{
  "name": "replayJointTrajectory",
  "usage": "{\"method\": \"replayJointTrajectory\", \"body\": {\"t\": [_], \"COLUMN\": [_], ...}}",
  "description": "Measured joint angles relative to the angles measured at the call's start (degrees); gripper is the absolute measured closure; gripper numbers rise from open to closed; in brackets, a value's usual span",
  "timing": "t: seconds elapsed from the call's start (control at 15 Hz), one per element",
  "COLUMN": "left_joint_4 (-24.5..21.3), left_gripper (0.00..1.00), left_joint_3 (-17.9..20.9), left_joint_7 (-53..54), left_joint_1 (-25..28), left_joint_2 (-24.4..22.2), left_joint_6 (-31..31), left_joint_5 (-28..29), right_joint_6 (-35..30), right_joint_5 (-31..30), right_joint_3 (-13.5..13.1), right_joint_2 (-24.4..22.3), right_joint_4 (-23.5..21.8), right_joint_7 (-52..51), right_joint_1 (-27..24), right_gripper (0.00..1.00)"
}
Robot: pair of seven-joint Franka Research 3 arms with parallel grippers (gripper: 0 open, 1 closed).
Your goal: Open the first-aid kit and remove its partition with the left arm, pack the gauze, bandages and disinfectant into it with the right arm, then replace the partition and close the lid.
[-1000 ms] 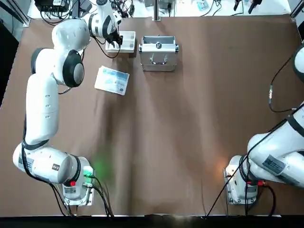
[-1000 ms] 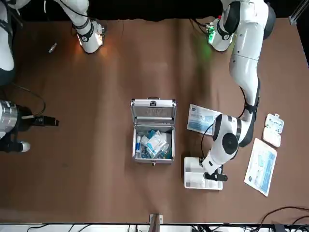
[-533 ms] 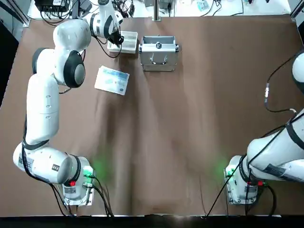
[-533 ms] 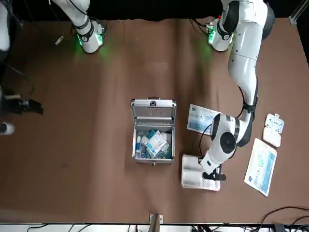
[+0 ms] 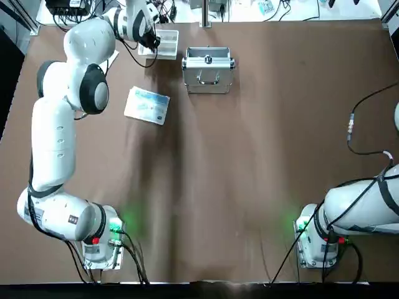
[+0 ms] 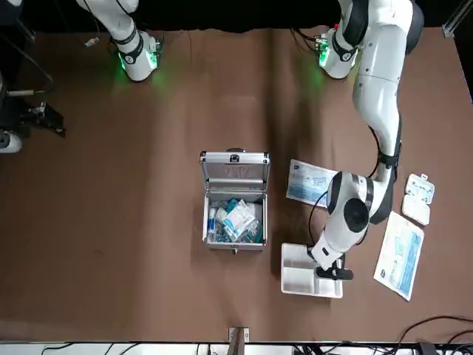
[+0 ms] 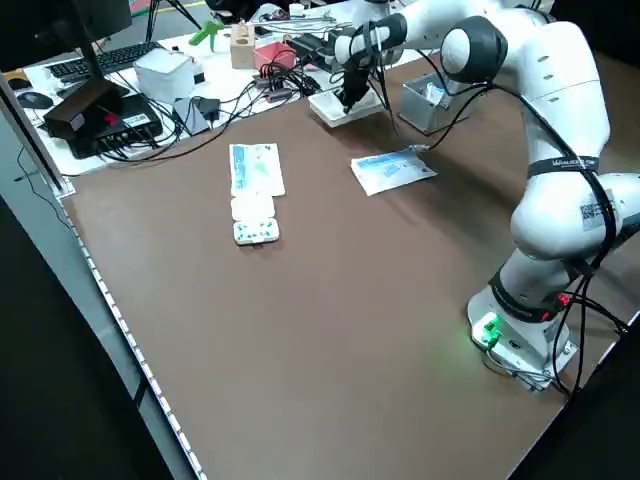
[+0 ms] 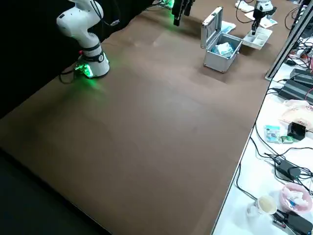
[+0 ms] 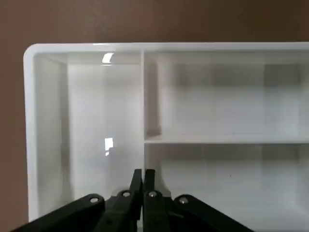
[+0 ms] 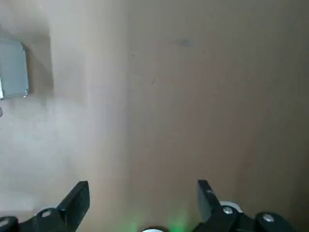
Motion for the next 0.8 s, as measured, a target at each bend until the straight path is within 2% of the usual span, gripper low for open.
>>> {"method": "replayJointTrajectory", "body": {"t": [0.07, 0.13, 0.33, 0.6, 0.8], "left_joint_4": [0.0, 0.2, 0.5, 0.5, 0.5], "left_gripper": [0.97, 0.97, 0.97, 0.97, 0.97], "left_joint_3": [0.0, 0.0, 0.0, -0.3, -0.6], "left_joint_7": [0.0, 0.0, 0.0, -0.7, -4.1], "left_joint_1": [0.0, 0.1, 0.2, -0.7, -2.0], "left_joint_2": [-0.7, -2.6, -6.9, -12.3, -13.6], "left_joint_6": [-0.9, -5.2, -11.2, -17.5, -18.4], "left_joint_5": [0.0, 0.0, 0.0, 0.0, 0.0], "right_joint_6": [0.7, 1.6, 1.4, -0.3, -0.4], "right_joint_5": [0.9, 1.4, 1.9, 2.0, 2.0], "right_joint_3": [-0.2, -1.7, -5.3, -5.8, -5.9], "right_joint_2": [-1.1, -2.3, -3.6, -4.6, -4.6], "right_joint_4": [-1.9, -4.1, -4.1, -4.0, -4.0], "right_joint_7": [0.0, -0.2, -1.1, -1.1, -1.1], "right_joint_1": [0.0, 0.4, 2.0, 2.6, 2.8], "right_gripper": [0.02, 0.02, 0.01, 0.01, 0.01]}}
